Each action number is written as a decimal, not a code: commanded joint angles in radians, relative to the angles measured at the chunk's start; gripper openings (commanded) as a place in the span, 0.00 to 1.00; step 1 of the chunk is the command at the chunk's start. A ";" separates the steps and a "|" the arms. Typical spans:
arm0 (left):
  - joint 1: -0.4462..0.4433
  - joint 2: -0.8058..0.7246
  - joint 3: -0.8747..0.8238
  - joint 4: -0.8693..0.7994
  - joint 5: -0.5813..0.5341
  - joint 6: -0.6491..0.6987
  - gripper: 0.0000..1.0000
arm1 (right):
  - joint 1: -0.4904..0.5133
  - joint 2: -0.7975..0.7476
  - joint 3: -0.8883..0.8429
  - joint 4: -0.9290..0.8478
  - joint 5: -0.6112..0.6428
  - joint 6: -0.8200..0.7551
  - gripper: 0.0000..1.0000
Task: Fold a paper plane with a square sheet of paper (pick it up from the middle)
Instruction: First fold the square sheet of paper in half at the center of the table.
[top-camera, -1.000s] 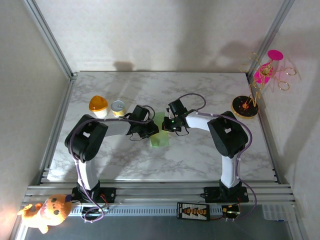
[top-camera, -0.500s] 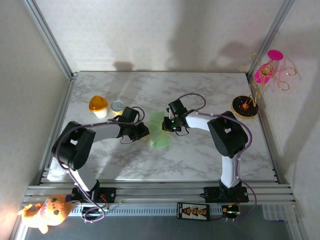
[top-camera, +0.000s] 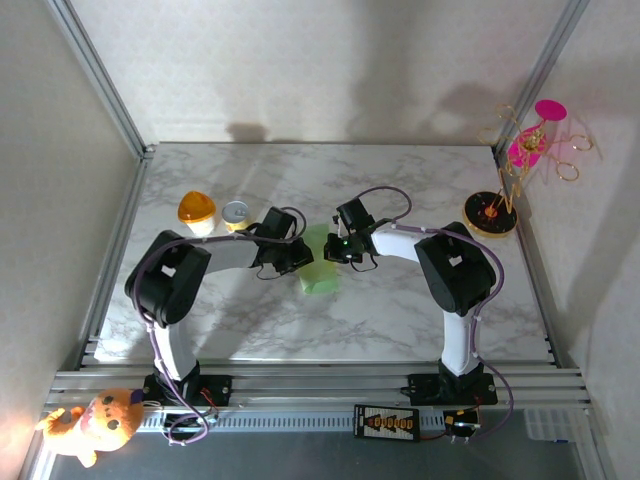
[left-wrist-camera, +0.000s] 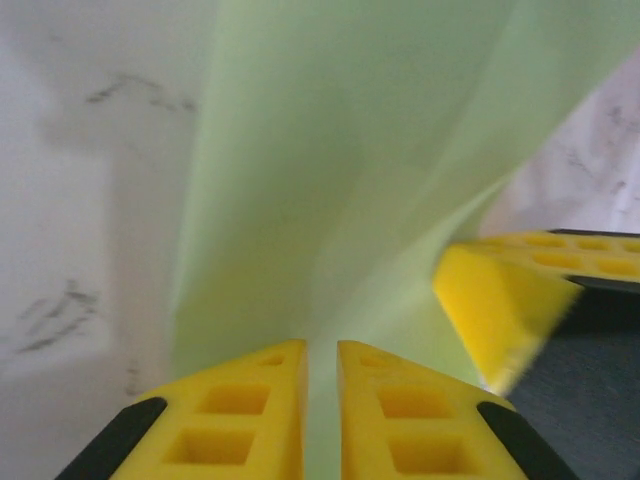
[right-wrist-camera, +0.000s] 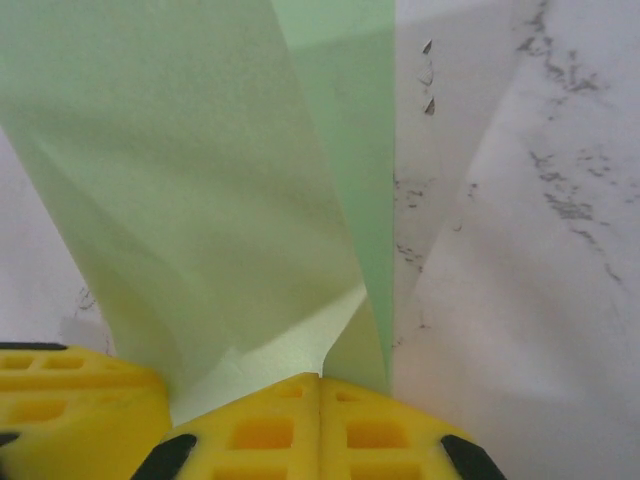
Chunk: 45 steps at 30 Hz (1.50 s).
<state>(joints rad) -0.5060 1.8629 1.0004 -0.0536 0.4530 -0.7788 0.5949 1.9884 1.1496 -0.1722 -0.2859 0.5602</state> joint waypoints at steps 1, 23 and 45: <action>0.035 -0.004 -0.041 -0.053 -0.080 0.004 0.15 | -0.007 0.178 -0.089 -0.195 0.257 -0.026 0.04; -0.029 -0.042 -0.056 0.018 0.012 -0.078 0.14 | -0.007 0.177 -0.107 -0.164 0.248 -0.005 0.04; -0.052 -0.179 -0.063 -0.057 0.012 -0.012 0.14 | -0.007 0.176 -0.103 -0.180 0.265 -0.023 0.04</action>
<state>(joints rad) -0.5392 1.6821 0.9081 -0.1406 0.4530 -0.7673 0.5964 1.9938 1.1416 -0.1200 -0.2687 0.5606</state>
